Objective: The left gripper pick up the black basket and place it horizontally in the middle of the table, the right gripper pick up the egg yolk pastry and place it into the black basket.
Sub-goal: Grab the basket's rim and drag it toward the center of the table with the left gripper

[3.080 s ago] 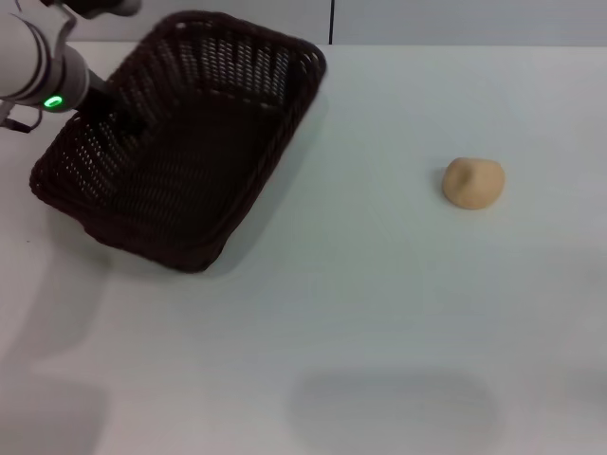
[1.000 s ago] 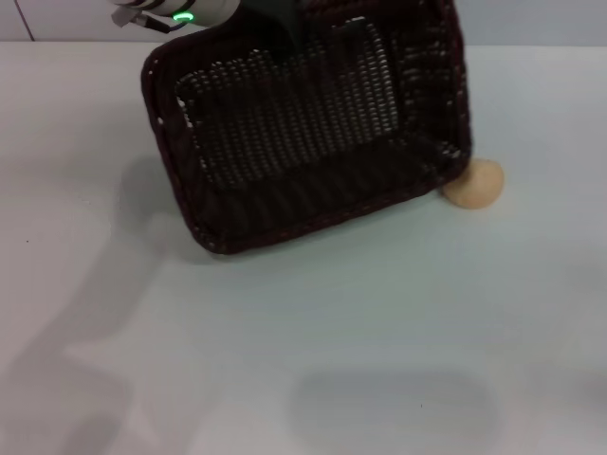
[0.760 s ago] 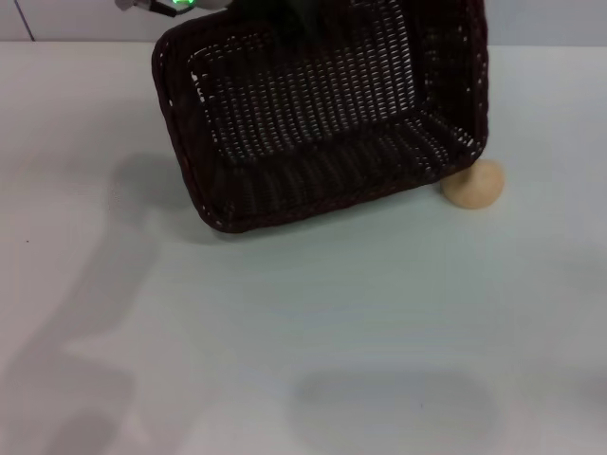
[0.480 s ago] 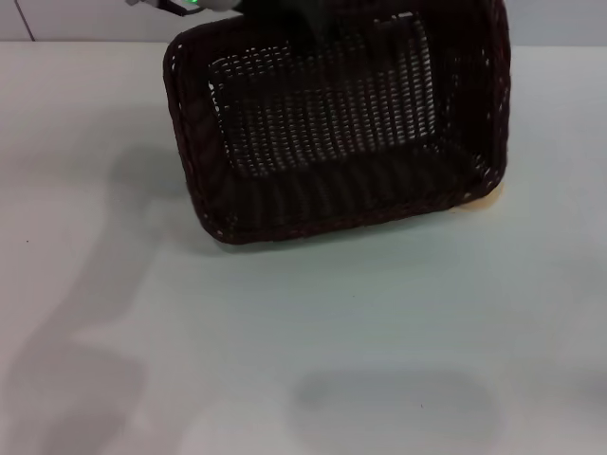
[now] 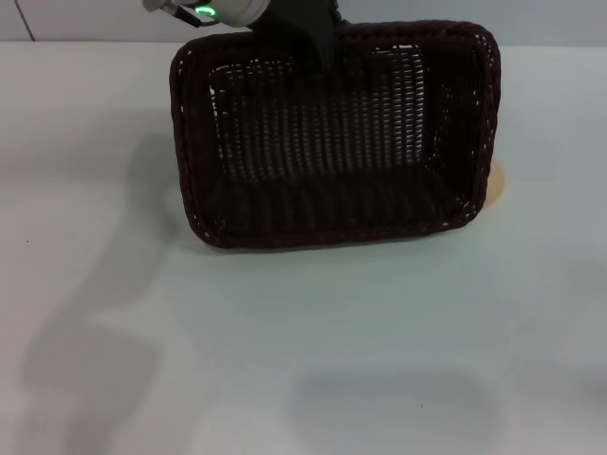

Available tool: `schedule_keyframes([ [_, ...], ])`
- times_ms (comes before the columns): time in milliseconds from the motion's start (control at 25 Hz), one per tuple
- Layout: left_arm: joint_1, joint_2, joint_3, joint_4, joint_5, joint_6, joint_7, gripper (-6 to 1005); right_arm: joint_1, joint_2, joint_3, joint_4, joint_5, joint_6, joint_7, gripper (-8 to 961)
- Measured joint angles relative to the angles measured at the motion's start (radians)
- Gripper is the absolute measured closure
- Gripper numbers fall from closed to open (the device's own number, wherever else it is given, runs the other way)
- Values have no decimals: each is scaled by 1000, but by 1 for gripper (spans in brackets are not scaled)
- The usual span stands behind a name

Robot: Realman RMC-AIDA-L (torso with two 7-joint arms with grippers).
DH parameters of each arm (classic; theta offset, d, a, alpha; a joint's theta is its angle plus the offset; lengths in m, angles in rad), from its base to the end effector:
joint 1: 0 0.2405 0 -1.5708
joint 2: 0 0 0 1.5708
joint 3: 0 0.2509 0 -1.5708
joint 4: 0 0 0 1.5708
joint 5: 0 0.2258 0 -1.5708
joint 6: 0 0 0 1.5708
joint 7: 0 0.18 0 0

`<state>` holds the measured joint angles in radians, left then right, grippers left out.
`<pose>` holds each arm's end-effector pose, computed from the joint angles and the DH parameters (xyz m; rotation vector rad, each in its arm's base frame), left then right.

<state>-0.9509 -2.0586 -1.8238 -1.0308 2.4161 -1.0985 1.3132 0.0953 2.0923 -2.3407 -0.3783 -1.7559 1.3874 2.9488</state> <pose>-0.0674 0.4774 -0.0457 -2.6352 0.2445 0.2072 0.4120 0.2517 0.0341 -0.9845 0.6169 0.4574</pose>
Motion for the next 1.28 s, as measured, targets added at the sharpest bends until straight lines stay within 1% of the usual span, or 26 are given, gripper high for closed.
schedule_keyframes([
  [360,-77,-3,9,149,0,107,46,809,1,0,-2,1,-2,-3,0,224],
  [720,-85,-4,13,190,0,201,48,813,0,0,-3,8,-1,-6,0,223],
  [880,-91,-4,44,222,0,250,49,812,2,0,-10,8,-1,-8,0,224],
  [960,-108,-3,66,260,0,280,49,811,2,0,-12,8,-1,-8,0,224],
  [1240,-134,-3,77,313,1,323,49,810,2,0,-12,9,-2,-9,-2,224],
  [1280,-138,-4,84,329,1,349,50,810,1,0,-12,9,-2,-9,-2,224],
])
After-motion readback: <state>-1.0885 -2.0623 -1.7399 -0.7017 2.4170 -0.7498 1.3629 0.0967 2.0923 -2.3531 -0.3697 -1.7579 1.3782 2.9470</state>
